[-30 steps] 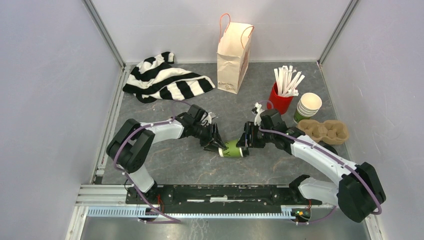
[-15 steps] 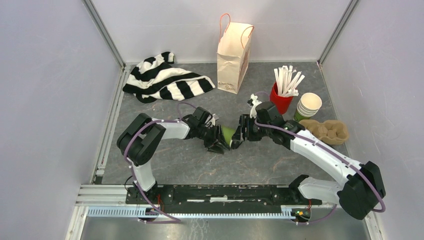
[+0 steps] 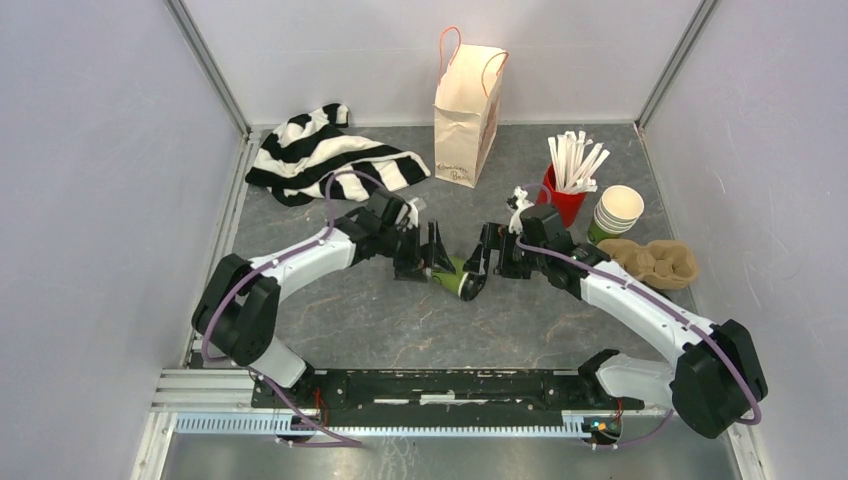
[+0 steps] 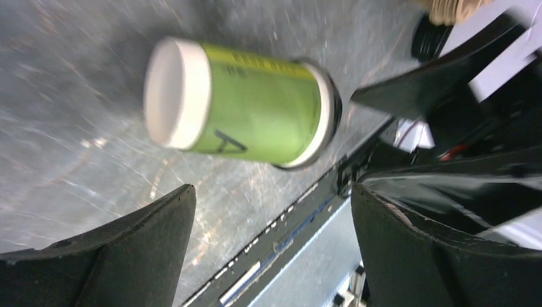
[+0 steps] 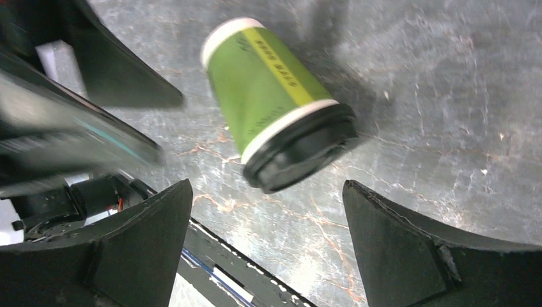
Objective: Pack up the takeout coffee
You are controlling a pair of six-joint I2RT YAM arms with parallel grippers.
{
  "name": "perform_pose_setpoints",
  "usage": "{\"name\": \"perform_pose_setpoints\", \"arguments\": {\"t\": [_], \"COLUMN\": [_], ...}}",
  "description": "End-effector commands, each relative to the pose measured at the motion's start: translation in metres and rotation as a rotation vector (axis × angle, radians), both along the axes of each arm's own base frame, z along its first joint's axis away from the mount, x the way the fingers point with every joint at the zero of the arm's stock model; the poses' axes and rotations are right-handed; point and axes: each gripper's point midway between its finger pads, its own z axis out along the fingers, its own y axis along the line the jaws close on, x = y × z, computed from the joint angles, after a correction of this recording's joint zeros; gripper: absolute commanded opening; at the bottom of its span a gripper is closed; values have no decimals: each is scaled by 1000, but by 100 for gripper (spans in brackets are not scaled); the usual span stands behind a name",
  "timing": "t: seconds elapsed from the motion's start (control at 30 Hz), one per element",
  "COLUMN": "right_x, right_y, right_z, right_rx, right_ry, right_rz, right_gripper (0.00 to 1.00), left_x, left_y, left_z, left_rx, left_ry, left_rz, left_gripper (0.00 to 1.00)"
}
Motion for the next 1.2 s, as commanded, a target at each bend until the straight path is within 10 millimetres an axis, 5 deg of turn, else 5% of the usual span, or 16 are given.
{"name": "perform_pose_setpoints", "arguments": {"t": [0.0, 0.27, 0.63, 0.7, 0.9, 1.07, 1.17], "right_x": [2, -2, -14, -14, -28, -25, -24], "right_y": [9, 7, 7, 6, 5, -14, -18], "right_z": [-1, -18, -28, -29, -30, -41, -46], "right_rx": [115, 196, 201, 191, 116, -80, -115], "right_ry": [-1, 21, 45, 42, 47, -4, 2], "right_rz": [-6, -20, 46, 53, 196, 275, 288], "right_gripper": [95, 98, 98, 98, 98, 98, 98], "left_x": [39, 67, 51, 46, 31, 6, -9], "left_y": [21, 13, 19, 20, 42, 66, 75], "left_z": [-6, -36, -51, -50, -21, -4, 3], "left_rx": [62, 77, 84, 78, 140, 212, 271], "left_ry": [-39, 27, 64, 71, -2, 0, 149], "left_rz": [64, 23, 9, 10, 24, 100, 226], "left_gripper": [96, 81, 59, 64, 97, 100, 100]}}
